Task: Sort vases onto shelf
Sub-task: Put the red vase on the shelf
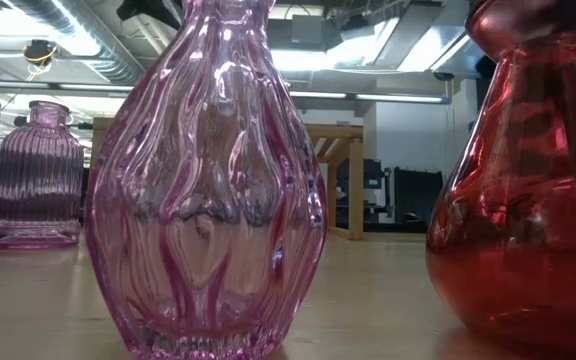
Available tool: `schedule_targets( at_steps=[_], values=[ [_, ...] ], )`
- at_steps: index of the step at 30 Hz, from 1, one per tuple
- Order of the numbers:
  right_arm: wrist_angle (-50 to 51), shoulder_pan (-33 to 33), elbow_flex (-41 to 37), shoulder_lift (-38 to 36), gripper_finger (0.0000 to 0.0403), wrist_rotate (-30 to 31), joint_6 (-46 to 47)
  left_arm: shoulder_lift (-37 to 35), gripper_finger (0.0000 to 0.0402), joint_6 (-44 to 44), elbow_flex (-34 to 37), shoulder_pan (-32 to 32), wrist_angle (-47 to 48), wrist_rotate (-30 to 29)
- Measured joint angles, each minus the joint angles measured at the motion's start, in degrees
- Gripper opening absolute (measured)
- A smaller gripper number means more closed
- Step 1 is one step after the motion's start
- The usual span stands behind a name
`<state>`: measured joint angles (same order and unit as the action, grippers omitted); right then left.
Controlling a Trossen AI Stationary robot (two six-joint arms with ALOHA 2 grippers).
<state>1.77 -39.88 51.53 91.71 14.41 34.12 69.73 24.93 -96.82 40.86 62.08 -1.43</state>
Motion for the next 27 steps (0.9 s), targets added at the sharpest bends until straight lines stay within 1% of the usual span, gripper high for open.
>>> schedule_targets(
  at_steps=[9, 13, 16, 20, 23, 25, 27],
  values=[
    [-8.8, 0.1, 0.0, 6.0, 0.0248, -4.0, -5.8, 0.0, 0.0169, 0.0, 0.0, 0.0, 0.0, 0.0],
    [-12.0, 0.1, 0.6, 8.4, 0.0248, -4.1, -8.7, 0.0, 0.0169, 0.0, 0.0, 0.0, 0.0, 0.0],
    [-16.2, 0.2, 1.1, 9.9, 0.0248, -2.8, -10.7, 0.0, 0.0169, 0.0, 0.0, 0.0, 0.0, 0.0],
    [-20.5, 0.6, 1.0, 12.6, 0.0248, 0.5, -11.9, 0.0, 0.0169, 0.0, 0.0, 0.0, 0.0, 0.0],
    [-24.1, 1.4, 1.1, 14.5, 0.0246, 0.6, -12.0, 0.0, 0.0169, 0.0, 0.0, 0.0, 0.0, 0.0],
    [-26.2, 2.1, 1.0, 15.6, 0.0234, 1.8, -12.4, 0.0, 0.0169, 0.0, 0.0, 0.0, 0.0, 0.0],
    [-26.5, 2.7, 1.0, 15.9, 0.0203, 2.6, -13.5, 0.0, 0.0169, 0.0, 0.0, 0.0, 0.0, 0.0]
  ],
)
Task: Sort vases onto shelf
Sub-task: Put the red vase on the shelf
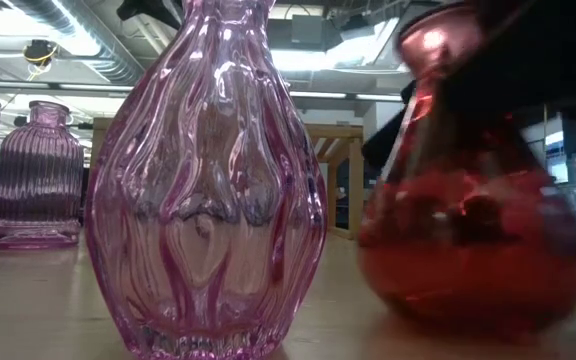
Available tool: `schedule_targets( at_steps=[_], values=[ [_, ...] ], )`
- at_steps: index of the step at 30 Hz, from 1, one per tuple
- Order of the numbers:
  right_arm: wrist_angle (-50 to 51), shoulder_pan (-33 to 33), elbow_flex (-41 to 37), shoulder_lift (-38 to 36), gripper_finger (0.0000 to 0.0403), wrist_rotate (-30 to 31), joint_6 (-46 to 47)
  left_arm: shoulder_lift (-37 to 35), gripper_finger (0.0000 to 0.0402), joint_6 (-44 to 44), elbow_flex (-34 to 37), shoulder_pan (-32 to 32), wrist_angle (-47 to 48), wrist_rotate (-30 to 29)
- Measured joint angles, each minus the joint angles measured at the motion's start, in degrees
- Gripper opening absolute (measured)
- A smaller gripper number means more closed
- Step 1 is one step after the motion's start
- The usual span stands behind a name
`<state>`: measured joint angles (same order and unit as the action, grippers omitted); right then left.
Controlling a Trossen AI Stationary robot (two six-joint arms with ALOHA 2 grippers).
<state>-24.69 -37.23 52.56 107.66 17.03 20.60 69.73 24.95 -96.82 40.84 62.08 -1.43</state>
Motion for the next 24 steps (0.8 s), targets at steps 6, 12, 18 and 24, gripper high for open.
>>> schedule_targets(
  at_steps=[6, 12, 18, 24],
  values=[
    [-1.1, 2.9, 0.0, -0.4, 0.0089, 0.1, -4.6, 0.0, 0.0169, 0.0, 0.0, 0.0, 0.0, 0.0],
    [-0.7, 6.0, 0.0, -2.7, 0.0089, -0.1, -7.6, 0.0, 0.0169, 0.0, 0.0, 0.0, 0.0, 0.0],
    [2.9, 10.5, -0.1, -7.5, 0.0089, 0.0, -9.8, 0.0, 0.0169, 0.0, 0.0, 0.0, 0.0, 0.0],
    [9.6, 17.5, 1.4, -16.8, 0.0089, 1.8, -15.8, 0.0, 0.0169, 0.0, 0.0, 0.0, 0.0, 0.0]
  ],
)
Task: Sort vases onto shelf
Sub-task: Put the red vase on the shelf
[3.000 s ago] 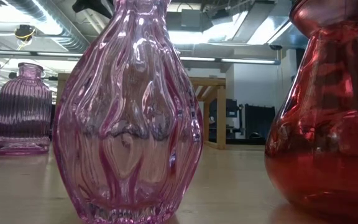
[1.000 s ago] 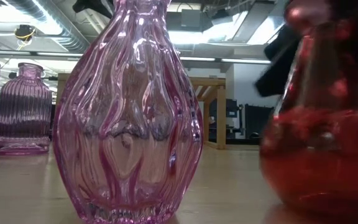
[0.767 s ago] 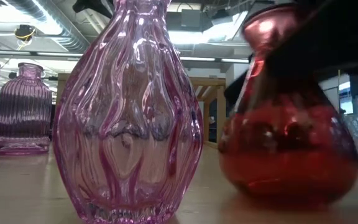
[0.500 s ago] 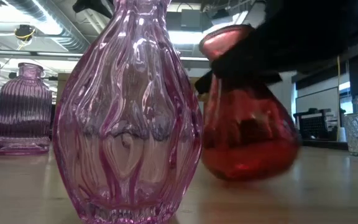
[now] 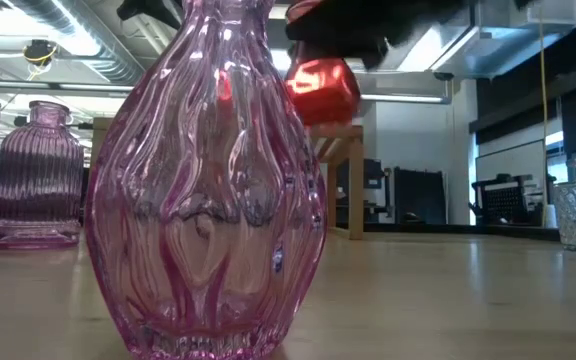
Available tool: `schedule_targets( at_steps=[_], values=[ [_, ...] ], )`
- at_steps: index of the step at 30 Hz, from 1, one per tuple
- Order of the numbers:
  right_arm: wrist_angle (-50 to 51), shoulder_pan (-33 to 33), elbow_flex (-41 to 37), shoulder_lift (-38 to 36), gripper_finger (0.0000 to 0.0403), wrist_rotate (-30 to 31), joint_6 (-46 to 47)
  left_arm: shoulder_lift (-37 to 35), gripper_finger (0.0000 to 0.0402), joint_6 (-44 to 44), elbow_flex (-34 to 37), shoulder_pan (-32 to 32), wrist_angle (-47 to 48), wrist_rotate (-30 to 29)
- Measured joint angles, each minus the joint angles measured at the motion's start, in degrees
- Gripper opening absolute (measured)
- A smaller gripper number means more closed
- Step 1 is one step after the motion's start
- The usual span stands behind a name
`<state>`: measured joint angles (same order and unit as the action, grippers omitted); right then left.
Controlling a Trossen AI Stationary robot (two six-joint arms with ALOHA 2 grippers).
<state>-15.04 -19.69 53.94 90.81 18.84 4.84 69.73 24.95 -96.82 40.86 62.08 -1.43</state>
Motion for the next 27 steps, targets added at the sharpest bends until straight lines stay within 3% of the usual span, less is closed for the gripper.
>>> schedule_targets(
  at_steps=[5, 10, 12, 18, 27],
  values=[
    [14.6, 9.0, 9.4, -6.8, 0.0089, 3.4, -8.5, 0.0, 0.0169, 0.0, 0.0, 0.0, 0.0, 0.0],
    [24.2, 21.6, 19.7, -7.4, 0.0089, 3.2, -14.2, 0.0, 0.0169, 0.0, 0.0, 0.0, 0.0, 0.0],
    [22.3, 26.9, 20.4, -7.4, 0.0089, 1.4, -14.0, 0.0, 0.0169, 0.0, 0.0, 0.0, 0.0, 0.0],
    [12.1, 41.8, 16.9, -7.4, 0.0089, -12.5, -14.9, 0.0, 0.0169, 0.0, 0.0, 0.0, 0.0, 0.0],
    [12.3, 54.4, 15.4, -5.1, 0.0089, -21.7, -15.7, 0.0, 0.0169, 0.0, 0.0, 0.0, 0.0, 0.0]
  ],
)
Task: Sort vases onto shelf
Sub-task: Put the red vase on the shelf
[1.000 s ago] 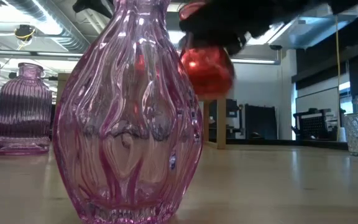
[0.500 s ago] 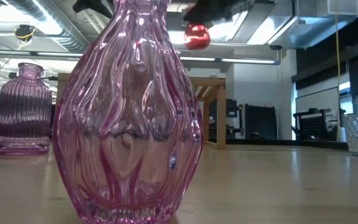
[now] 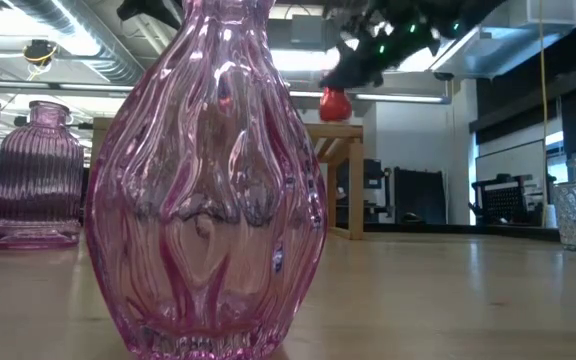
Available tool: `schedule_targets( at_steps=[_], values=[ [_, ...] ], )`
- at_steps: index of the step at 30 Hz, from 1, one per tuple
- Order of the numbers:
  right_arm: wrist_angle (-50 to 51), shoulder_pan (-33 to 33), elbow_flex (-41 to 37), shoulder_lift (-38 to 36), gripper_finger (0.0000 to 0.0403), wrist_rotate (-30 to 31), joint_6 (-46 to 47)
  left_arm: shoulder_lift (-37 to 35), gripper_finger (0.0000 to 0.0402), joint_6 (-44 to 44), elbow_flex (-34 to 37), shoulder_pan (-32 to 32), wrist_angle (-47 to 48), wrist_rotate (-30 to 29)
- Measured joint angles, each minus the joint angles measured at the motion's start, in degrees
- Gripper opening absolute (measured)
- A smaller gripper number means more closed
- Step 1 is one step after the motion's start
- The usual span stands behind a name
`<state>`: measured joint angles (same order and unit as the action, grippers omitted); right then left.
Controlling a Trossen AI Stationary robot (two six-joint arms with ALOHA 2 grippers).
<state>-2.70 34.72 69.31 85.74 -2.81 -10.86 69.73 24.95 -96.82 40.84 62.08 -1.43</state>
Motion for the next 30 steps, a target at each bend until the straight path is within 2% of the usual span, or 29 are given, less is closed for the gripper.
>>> schedule_targets(
  at_steps=[6, 11, 25, 30],
  values=[
    [-2.9, 2.2, -0.1, 4.6, 0.0089, -4.5, 1.9, 0.0, 0.0169, 0.0, 0.0, 0.0, 0.0, 0.0],
    [-6.6, 2.1, -0.2, 7.9, 0.0089, -5.8, 1.9, 0.0, 0.0169, 0.0, 0.0, 0.0, 0.0, 0.0],
    [-9.1, 2.1, 0.0, 10.5, 0.0091, -2.7, 3.1, 0.0, 0.0169, 0.0, 0.0, 0.0, 0.0, 0.0],
    [-8.8, 2.1, 0.0, 10.5, 0.0121, -2.2, 3.1, 0.0, 0.0169, 0.0, 0.0, 0.0, 0.0, 0.0]
  ],
)
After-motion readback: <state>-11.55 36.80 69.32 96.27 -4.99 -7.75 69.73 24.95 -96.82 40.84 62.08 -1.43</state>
